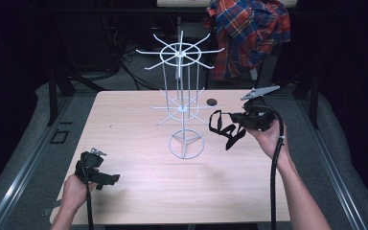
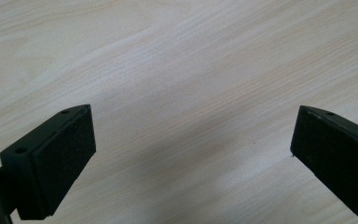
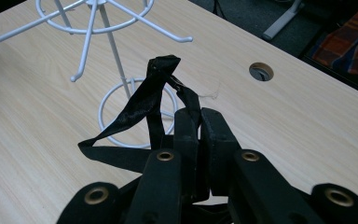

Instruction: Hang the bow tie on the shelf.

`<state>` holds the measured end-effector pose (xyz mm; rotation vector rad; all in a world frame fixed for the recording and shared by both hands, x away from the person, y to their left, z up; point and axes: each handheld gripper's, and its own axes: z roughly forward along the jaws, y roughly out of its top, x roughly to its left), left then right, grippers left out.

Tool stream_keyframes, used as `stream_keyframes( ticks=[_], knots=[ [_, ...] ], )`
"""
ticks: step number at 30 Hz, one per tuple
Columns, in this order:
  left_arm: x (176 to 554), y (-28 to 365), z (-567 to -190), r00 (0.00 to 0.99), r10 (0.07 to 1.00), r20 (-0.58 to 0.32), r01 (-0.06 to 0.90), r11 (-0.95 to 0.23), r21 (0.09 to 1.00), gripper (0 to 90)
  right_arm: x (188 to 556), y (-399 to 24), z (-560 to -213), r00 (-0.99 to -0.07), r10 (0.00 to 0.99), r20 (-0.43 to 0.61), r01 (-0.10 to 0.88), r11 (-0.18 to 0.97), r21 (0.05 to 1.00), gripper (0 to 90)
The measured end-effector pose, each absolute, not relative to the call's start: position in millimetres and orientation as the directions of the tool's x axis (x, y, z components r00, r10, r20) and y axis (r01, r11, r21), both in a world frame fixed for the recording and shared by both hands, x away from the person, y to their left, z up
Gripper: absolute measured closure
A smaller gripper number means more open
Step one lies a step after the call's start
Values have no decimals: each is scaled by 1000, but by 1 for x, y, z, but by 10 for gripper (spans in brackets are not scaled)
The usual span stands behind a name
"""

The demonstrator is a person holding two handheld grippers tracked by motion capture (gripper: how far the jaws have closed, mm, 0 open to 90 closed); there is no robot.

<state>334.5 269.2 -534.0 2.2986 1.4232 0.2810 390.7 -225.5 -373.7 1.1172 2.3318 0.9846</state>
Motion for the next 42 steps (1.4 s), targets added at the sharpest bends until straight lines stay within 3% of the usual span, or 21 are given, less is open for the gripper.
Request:
stream_keyframes(
  ticks=[42],
  knots=[
    [335, 268, -535, 461, 886, -50, 805, -393, 444, 0, 439, -225, -382, -564, 825, 28, 534, 339, 774, 853]
  ],
)
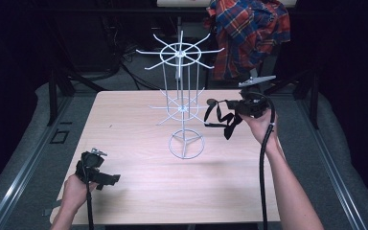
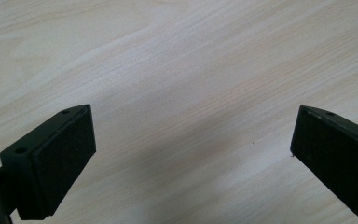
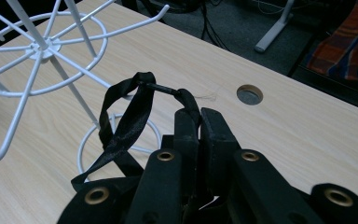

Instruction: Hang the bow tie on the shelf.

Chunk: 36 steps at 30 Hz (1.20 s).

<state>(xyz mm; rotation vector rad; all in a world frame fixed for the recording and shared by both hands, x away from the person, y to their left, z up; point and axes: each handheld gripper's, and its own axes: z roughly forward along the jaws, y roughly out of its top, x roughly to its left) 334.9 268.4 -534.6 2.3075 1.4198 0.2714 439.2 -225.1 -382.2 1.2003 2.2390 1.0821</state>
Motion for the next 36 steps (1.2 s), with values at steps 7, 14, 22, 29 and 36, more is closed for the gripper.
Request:
stream_keyframes(
  ticks=[7, 14, 22, 29, 36],
  knots=[
    [335, 268, -535, 459, 887, -53, 806, -391, 445, 0, 449, -216, -393, -556, 831, 24, 553, 348, 758, 853],
    [335, 269, -535, 463, 885, -52, 804, -395, 443, 0, 452, -210, -406, -561, 827, 32, 570, 358, 740, 852],
    [338, 270, -536, 458, 887, -54, 806, -389, 447, 0, 449, -204, -412, -575, 818, 33, 565, 368, 738, 852],
    [336, 268, -533, 456, 889, -41, 796, -387, 467, 0, 450, -201, -417, -584, 811, 42, 572, 374, 730, 852],
    [336, 265, -531, 458, 888, -31, 791, -392, 471, 1, 447, -200, -419, -587, 807, 55, 571, 365, 736, 851]
  ],
)
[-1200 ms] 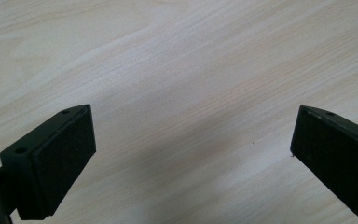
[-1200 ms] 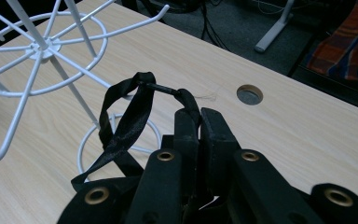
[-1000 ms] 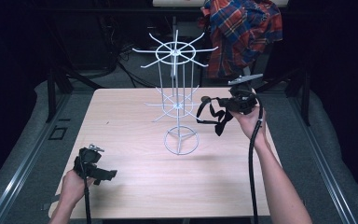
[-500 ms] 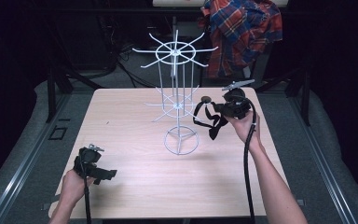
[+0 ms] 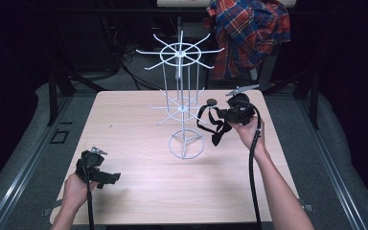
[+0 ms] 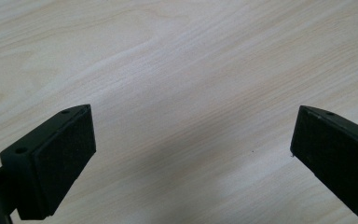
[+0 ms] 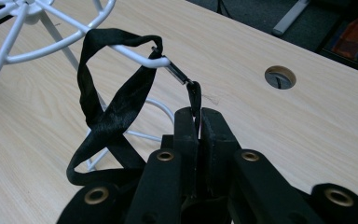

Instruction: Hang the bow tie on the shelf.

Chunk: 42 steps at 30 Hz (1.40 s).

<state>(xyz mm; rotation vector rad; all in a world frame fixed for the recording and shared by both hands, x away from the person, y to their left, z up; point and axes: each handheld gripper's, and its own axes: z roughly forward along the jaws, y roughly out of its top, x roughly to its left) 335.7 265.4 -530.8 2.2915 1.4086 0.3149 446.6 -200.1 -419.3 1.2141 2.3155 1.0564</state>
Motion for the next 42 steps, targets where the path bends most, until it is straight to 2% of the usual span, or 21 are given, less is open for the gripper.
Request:
stream_keyframes(
  ticks=[24, 31, 42],
  knots=[
    [331, 267, -530, 463, 886, -26, 786, -397, 474, 0, 446, -183, -432, -592, 800, 92, 613, 374, 696, 829],
    [331, 267, -530, 467, 884, -27, 785, -400, 473, 0, 442, -187, -433, -601, 793, 102, 608, 371, 702, 684],
    [331, 266, -529, 470, 882, -22, 783, -406, 472, 0, 427, -204, -419, -587, 806, 81, 614, 378, 693, 526]
  ],
)
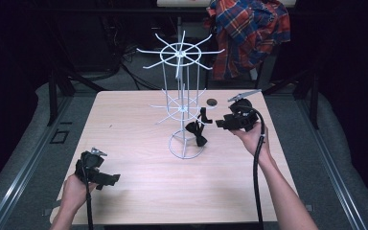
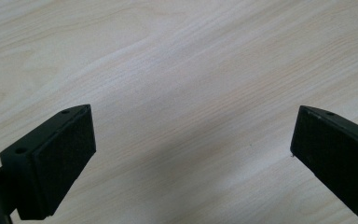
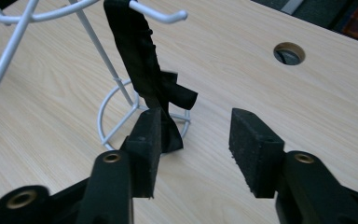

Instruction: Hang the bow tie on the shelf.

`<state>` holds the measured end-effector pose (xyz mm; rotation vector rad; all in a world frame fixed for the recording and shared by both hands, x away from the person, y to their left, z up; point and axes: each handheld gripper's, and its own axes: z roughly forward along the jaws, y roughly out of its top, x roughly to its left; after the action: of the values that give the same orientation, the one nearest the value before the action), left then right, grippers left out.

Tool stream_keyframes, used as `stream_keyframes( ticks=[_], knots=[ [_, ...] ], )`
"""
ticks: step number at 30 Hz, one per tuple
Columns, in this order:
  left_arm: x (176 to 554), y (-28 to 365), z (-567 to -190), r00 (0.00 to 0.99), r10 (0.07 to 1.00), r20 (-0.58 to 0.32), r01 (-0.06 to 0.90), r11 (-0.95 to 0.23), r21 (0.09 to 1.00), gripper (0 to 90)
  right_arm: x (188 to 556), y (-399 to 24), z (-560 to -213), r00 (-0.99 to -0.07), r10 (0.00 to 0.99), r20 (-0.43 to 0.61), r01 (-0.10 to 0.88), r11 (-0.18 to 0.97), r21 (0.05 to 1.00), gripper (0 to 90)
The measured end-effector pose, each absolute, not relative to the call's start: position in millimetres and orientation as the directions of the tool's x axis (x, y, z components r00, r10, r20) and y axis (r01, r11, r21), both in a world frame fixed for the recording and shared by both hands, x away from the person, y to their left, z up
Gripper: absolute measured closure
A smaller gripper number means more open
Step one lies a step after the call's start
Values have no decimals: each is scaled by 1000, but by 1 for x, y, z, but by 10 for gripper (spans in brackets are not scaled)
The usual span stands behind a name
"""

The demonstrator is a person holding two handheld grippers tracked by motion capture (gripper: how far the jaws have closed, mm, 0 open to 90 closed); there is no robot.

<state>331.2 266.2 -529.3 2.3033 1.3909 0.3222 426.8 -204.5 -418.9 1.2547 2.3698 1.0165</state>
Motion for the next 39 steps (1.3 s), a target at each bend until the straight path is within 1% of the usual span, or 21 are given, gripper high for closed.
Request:
stream_keyframes(
  ticks=[5, 8, 17, 22, 27, 32, 39],
  knots=[
    [331, 266, -529, 468, 883, -21, 782, -403, 475, 0, 414, -211, -409, -586, 809, 42, 611, 407, 679, 402],
    [331, 265, -529, 467, 884, -24, 782, -400, 478, 0, 403, -217, -402, -599, 801, 11, 592, 434, 679, 353],
    [331, 264, -529, 469, 883, -21, 781, -403, 477, 0, 368, -234, -391, -625, 781, -23, 577, 481, 660, 155],
    [331, 264, -529, 469, 883, -21, 780, -403, 478, 0, 353, -243, -395, -633, 773, -25, 582, 498, 643, 131],
    [331, 264, -529, 469, 883, -22, 781, -403, 477, 0, 338, -252, -407, -640, 768, -31, 597, 522, 609, 87],
    [331, 264, -529, 470, 883, -22, 781, -404, 476, 0, 325, -263, -423, -637, 771, -17, 622, 527, 579, 46],
    [331, 264, -529, 469, 883, -23, 784, -404, 471, 0, 308, -273, -442, -624, 781, 18, 661, 516, 545, 16]
  ],
)
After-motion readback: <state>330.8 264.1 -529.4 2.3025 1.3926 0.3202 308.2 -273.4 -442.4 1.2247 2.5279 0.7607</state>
